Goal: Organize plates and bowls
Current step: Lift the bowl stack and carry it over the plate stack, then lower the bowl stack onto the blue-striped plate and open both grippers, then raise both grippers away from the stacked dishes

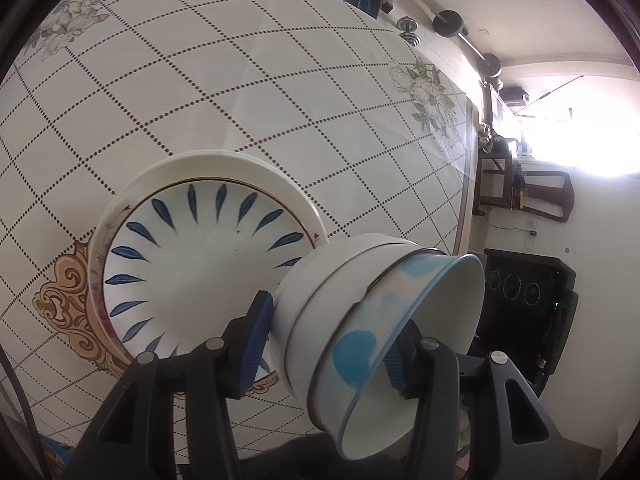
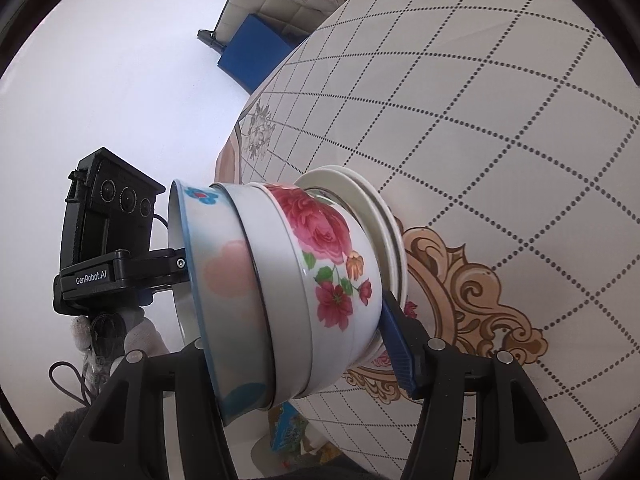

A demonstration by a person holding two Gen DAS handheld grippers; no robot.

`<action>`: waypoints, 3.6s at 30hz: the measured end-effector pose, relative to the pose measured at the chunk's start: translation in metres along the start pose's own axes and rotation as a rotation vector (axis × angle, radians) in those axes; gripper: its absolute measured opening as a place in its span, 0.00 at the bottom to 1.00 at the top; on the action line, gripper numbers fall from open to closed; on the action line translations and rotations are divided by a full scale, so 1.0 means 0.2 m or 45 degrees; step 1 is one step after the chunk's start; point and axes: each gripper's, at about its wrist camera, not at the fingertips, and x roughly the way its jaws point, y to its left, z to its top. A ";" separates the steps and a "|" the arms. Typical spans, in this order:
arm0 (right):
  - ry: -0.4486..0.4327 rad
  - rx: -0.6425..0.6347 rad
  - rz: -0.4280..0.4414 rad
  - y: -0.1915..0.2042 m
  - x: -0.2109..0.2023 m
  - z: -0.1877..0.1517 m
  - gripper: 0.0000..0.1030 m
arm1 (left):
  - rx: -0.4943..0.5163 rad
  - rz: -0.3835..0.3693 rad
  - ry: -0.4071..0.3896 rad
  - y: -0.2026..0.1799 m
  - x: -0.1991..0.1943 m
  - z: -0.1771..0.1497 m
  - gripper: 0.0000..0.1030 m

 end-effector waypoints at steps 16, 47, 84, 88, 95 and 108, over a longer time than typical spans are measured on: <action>0.130 -0.042 -0.053 0.13 0.49 0.03 0.59 | -0.119 -0.003 0.015 0.42 0.01 0.06 0.45; 0.106 -0.027 -0.378 0.26 0.56 0.02 0.59 | 0.026 0.250 -0.118 0.32 -0.15 -0.03 0.46; -0.602 -0.425 -1.099 1.25 -0.31 -0.93 1.00 | 0.284 0.725 -0.917 -0.19 -0.87 -1.08 0.84; -0.660 -0.472 -1.090 1.37 -0.40 -1.07 1.00 | 0.296 0.743 -0.968 -0.26 -0.95 -1.27 0.84; -0.748 -0.552 -1.111 1.55 -0.54 -1.37 1.00 | 0.285 0.763 -1.020 -0.33 -1.05 -1.57 0.84; -0.826 -0.572 -1.148 1.77 -0.77 -1.88 1.00 | 0.325 0.743 -1.063 -0.43 -1.17 -1.92 0.84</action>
